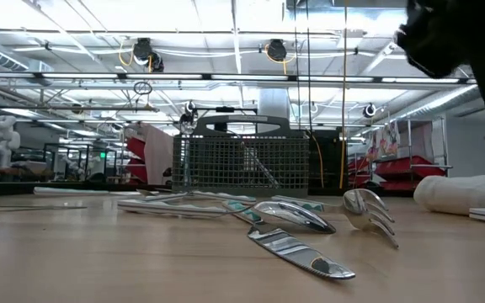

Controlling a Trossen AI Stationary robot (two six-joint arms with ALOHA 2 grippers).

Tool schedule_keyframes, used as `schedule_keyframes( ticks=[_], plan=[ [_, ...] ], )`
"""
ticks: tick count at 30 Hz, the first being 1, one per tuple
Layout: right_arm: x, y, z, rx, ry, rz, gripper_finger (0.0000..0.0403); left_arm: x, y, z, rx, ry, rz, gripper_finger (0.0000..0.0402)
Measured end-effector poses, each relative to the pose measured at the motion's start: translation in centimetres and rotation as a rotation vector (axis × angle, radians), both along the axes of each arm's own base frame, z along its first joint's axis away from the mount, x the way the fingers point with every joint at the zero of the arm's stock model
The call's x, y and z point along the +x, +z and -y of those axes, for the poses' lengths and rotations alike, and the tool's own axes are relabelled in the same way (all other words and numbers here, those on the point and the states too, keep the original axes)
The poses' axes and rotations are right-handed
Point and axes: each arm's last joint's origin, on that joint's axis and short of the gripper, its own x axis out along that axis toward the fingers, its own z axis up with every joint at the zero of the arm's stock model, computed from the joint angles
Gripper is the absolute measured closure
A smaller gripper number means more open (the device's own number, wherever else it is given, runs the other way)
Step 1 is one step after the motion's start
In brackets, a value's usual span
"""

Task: Sort silverware
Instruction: Put the bottom right blue fork into the gray silverware basket

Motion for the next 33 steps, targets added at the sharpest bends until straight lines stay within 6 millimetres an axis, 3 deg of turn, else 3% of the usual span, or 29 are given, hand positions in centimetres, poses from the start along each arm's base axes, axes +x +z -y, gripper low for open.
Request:
schedule_keyframes(
  ticks=[8, 24, 29, 33],
  plan=[
    [-0.8, -2.4, -2.5, 0.014, -0.147, -0.099, 0.0202, -0.5, -0.1, 0.2, -0.002, 0.0, -0.006, 0.0307],
    [0.2, -7.4, -2.8, -0.024, -0.289, -0.268, 0.0206, 0.3, -0.3, -0.1, 0.016, 0.001, -0.022, 0.0307],
    [0.4, -7.6, -2.5, -0.008, -0.267, -0.297, 0.0223, 0.4, -0.3, -0.2, 0.032, 0.004, -0.023, 0.0307],
    [0.6, -7.6, -2.3, 0.0, -0.265, -0.317, 0.0271, 0.4, -0.4, -0.2, 0.032, 0.003, -0.026, 0.0307]
  ],
)
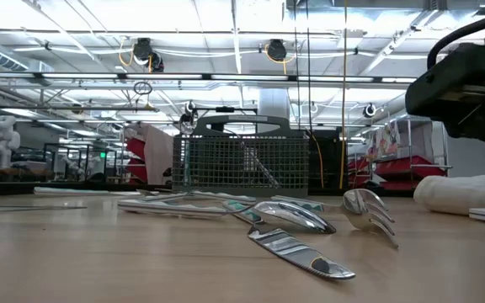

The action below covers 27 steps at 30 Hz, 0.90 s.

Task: Sort silverware
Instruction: Put the bottom right blue fork into the gray silverware basket

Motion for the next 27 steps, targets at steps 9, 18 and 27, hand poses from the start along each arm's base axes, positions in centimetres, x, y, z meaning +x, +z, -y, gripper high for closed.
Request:
schedule_keyframes(
  ticks=[9, 18, 27],
  plan=[
    [-0.1, 0.0, 0.1, -0.008, 0.038, -0.009, 0.0391, 0.0, -0.5, 0.0, 0.006, -0.002, -0.042, 0.0307],
    [2.4, 2.8, 0.1, -0.092, 0.139, 0.031, 0.0401, 0.0, -0.5, 0.0, 0.04, -0.005, -0.035, 0.0307],
    [6.3, 10.1, 3.8, -0.329, 0.234, 0.076, 0.0403, 0.0, -0.5, 0.0, 0.064, -0.006, -0.03, 0.0307]
  ],
)
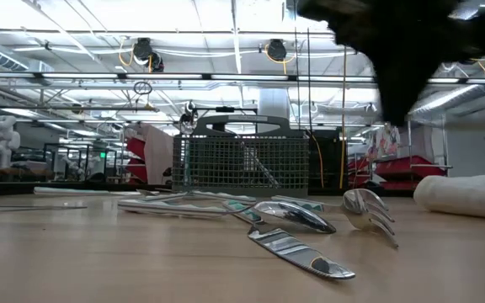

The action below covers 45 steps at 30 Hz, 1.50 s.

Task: Sort silverware
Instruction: Put the bottom right blue fork into the gray silverware basket

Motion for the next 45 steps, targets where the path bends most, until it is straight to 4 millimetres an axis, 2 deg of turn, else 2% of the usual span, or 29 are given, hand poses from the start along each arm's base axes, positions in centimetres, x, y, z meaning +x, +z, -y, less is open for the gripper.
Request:
schedule_keyframes(
  ticks=[6, 8, 11, 16, 25, 29, 32, 36, 37, 45],
  plan=[
    [-0.1, 5.4, 5.4, -0.229, 0.121, -0.224, 0.0403, 0.0, 0.0, 0.0, 0.0, 0.0, 0.0, 0.0307],
    [0.3, 6.6, 7.6, -0.264, 0.245, -0.206, 0.0403, 0.0, 0.0, 0.0, 0.001, 0.0, 0.003, 0.0307],
    [0.6, 7.8, 11.2, -0.368, 0.292, -0.228, 0.0403, 0.0, 0.0, 0.0, 0.001, 0.001, 0.004, 0.0307],
    [0.9, 8.2, 16.4, -0.407, 0.366, -0.32, 0.0403, 0.0, 0.0, 0.0, -0.003, 0.013, 0.002, 0.0307],
    [0.3, 8.7, 22.7, -0.589, 0.639, -0.617, 0.0403, 0.0, 0.0, -0.2, 0.0, 0.059, 0.0, 0.0307],
    [-0.1, 9.2, 24.7, -0.713, 0.824, -0.877, 0.0403, 0.0, 0.0, -0.2, -0.006, 0.081, -0.002, 0.0307],
    [-0.2, 9.7, 25.6, -0.819, 0.953, -1.149, 0.0403, 0.0, 0.0, -0.3, -0.021, 0.105, -0.006, 0.0307],
    [0.2, 10.5, 26.9, -0.899, 1.039, -1.552, 0.0403, 0.1, 0.0, -0.4, -0.019, 0.128, -0.007, 0.0307],
    [0.4, 10.6, 27.1, -0.895, 1.041, -1.606, 0.0402, 0.1, 0.0, -0.4, -0.018, 0.142, -0.007, 0.0307],
    [0.9, 10.1, 28.9, -0.816, 1.065, -1.665, 0.0402, 0.1, 0.0, -0.7, 0.001, 0.227, -0.008, 0.0307]
  ],
)
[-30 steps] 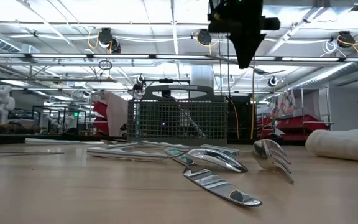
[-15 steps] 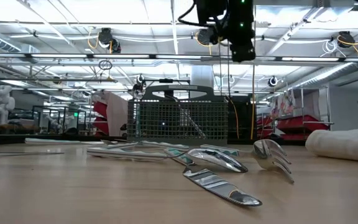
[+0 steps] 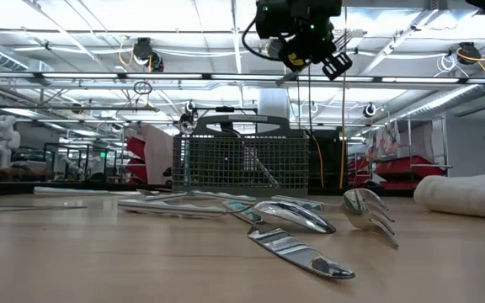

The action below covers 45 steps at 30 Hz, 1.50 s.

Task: Sort silverware
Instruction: Put the bottom right blue fork into the gray silverware basket

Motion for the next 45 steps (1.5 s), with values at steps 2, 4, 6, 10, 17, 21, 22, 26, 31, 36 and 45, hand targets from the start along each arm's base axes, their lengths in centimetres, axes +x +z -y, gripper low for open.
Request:
schedule_keyframes(
  ticks=[2, 4, 6, 10, 17, 21, 22, 26, 31, 36, 45],
  plan=[
    [-0.3, -0.1, 0.4, 0.02, -0.012, -0.057, 0.0402, 0.0, 0.0, 0.0, 0.016, 0.008, -0.001, 0.0307],
    [-0.6, -0.2, 0.8, 0.058, -0.023, -0.111, 0.0402, 0.0, 0.0, 0.0, 0.028, 0.009, 0.0, 0.0307],
    [-0.8, -0.3, 1.3, 0.103, -0.031, -0.106, 0.0402, 0.0, 0.0, -0.1, 0.037, 0.012, -0.001, 0.0307],
    [-0.8, -0.5, 2.0, 0.174, -0.031, -0.108, 0.0402, 0.0, 0.0, -0.1, 0.046, 0.032, -0.002, 0.0307],
    [-0.5, -0.5, 2.0, 0.215, -0.011, -0.208, 0.0402, 0.0, 0.0, -0.1, 0.048, 0.036, -0.002, 0.0307],
    [0.2, -0.8, 2.2, 0.259, 0.014, -0.222, 0.0402, 0.0, 0.0, -0.2, 0.058, 0.055, -0.004, 0.0307],
    [0.4, -1.0, 2.2, 0.294, 0.032, -0.251, 0.0402, 0.0, 0.0, -0.2, 0.058, 0.063, -0.004, 0.0307],
    [2.4, -1.8, 2.8, 0.345, 0.113, -0.268, 0.0402, 0.0, 0.0, -0.3, 0.06, 0.086, -0.006, 0.0307],
    [3.9, -1.4, 3.3, 0.322, 0.177, -0.219, 0.0402, 0.0, 0.0, -0.3, 0.059, 0.089, -0.006, 0.0307],
    [4.9, -1.0, 3.6, 0.335, 0.262, -0.276, 0.0402, 0.0, 0.0, -0.3, 0.06, 0.089, -0.006, 0.0307],
    [6.8, -4.0, 4.3, 0.369, 0.288, -0.423, 0.0403, 0.0, 0.0, -0.3, 0.06, 0.089, -0.006, 0.0307]
  ],
)
